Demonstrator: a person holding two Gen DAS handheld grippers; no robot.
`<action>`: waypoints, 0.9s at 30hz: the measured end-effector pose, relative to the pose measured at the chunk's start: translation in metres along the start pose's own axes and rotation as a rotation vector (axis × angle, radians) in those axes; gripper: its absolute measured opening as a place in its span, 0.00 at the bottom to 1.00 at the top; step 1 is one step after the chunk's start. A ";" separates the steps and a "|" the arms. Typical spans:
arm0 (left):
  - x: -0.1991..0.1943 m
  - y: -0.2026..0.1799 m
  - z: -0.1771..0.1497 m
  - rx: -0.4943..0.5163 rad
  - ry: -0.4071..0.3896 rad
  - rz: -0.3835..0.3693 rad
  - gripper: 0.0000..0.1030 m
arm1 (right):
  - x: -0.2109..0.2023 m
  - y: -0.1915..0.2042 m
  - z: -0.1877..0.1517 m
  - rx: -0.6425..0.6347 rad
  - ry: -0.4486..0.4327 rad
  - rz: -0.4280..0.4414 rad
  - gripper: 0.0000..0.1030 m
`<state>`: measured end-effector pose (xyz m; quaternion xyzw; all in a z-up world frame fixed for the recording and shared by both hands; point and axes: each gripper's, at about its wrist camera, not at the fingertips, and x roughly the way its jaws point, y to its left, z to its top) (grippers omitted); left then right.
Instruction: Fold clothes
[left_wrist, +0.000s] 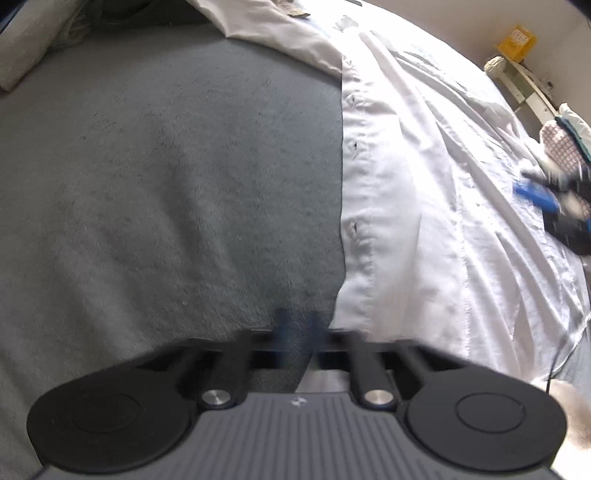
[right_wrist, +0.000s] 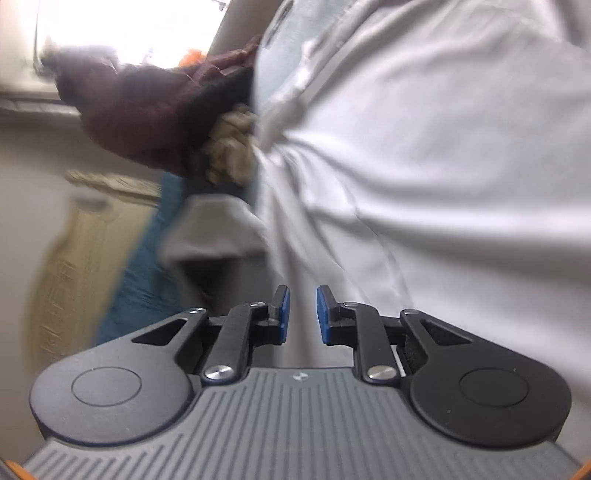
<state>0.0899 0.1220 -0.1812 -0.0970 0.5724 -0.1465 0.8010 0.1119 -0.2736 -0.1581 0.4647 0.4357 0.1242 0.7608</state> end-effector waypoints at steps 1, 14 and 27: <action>-0.001 0.001 -0.001 -0.027 0.003 0.000 0.00 | -0.002 0.000 -0.015 -0.032 -0.012 -0.047 0.15; -0.089 -0.015 -0.016 0.041 -0.096 0.055 0.31 | 0.007 0.041 -0.074 -0.311 0.010 -0.137 0.16; -0.061 -0.032 -0.054 0.105 -0.002 0.246 0.47 | 0.078 0.111 -0.164 -0.493 0.261 -0.111 0.48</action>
